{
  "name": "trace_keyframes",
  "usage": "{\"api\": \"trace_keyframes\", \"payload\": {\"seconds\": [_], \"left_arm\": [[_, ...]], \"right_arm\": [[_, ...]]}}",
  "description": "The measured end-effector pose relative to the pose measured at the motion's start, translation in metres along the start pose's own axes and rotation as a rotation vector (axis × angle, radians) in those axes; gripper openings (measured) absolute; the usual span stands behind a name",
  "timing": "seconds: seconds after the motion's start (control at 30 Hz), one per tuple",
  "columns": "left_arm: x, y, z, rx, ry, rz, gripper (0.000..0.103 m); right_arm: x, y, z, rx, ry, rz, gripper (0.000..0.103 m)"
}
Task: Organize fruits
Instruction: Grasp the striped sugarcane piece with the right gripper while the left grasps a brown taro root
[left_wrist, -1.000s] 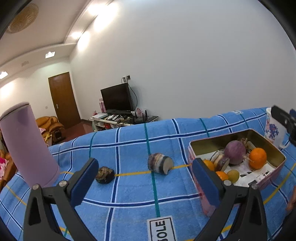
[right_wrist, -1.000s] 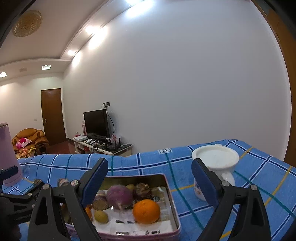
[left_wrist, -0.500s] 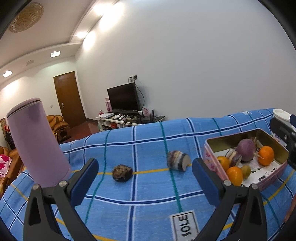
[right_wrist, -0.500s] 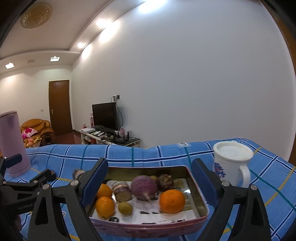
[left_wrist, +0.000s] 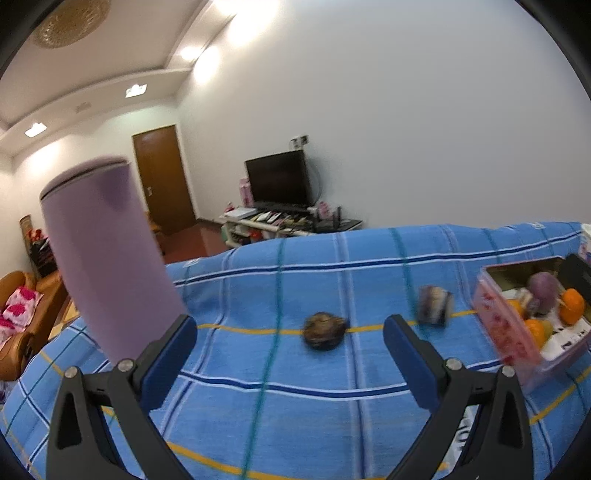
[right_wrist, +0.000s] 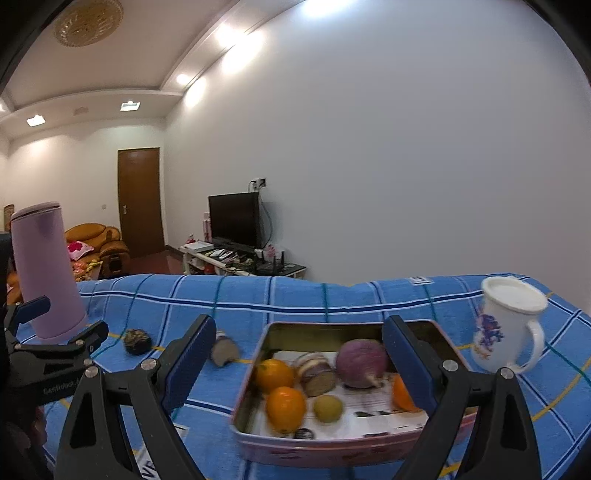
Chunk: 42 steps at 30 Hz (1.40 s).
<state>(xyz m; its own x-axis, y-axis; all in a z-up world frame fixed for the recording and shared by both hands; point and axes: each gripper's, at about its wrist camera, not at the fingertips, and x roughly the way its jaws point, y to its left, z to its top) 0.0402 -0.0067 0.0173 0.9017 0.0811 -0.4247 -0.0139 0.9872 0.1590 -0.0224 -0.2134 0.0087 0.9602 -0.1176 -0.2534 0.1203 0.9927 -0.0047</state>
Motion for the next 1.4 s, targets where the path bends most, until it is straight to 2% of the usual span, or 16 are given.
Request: {"api": "trace_keyframes", "payload": {"seconds": [0.13, 0.3, 0.57, 0.73, 0.9, 1.07, 1.13, 1.17, 1.3, 1.33, 1.4], "left_arm": [[0.014, 0.026, 0.001, -0.044, 0.053, 0.061, 0.103], [0.028, 0.054, -0.003, -0.106, 0.106, 0.092, 0.103], [0.044, 0.077, -0.011, -0.169, 0.205, 0.093, 0.103], [0.043, 0.075, -0.010, -0.155, 0.201, 0.074, 0.103], [0.048, 0.078, -0.010, -0.163, 0.224, 0.069, 0.103], [0.053, 0.080, -0.010, -0.152, 0.241, 0.079, 0.103], [0.055, 0.078, -0.011, -0.138, 0.246, 0.071, 0.103], [0.055, 0.078, -0.011, -0.134, 0.247, 0.068, 0.103], [0.057, 0.075, -0.012, -0.116, 0.251, 0.056, 0.103], [0.058, 0.074, -0.012, -0.113, 0.254, 0.054, 0.103], [0.057, 0.074, -0.012, -0.112, 0.255, 0.047, 0.103]], "right_arm": [[0.009, 0.023, 0.000, -0.028, 0.028, 0.038, 0.093], [0.033, 0.054, 0.002, -0.079, 0.093, 0.086, 0.093], [0.093, 0.095, -0.001, -0.167, 0.275, 0.169, 0.092], [0.130, 0.108, -0.002, -0.208, 0.383, 0.186, 0.092], [0.156, 0.114, -0.008, -0.256, 0.464, 0.143, 0.092], [0.178, 0.110, -0.017, -0.236, 0.562, 0.139, 0.092], [0.183, 0.111, -0.018, -0.257, 0.572, 0.138, 0.087], [0.185, 0.113, -0.020, -0.274, 0.579, 0.136, 0.079], [0.187, 0.116, -0.019, -0.295, 0.587, 0.101, 0.063], [0.185, 0.114, -0.018, -0.301, 0.587, 0.092, 0.056], [0.181, 0.108, -0.016, -0.298, 0.584, 0.102, 0.055]]}}
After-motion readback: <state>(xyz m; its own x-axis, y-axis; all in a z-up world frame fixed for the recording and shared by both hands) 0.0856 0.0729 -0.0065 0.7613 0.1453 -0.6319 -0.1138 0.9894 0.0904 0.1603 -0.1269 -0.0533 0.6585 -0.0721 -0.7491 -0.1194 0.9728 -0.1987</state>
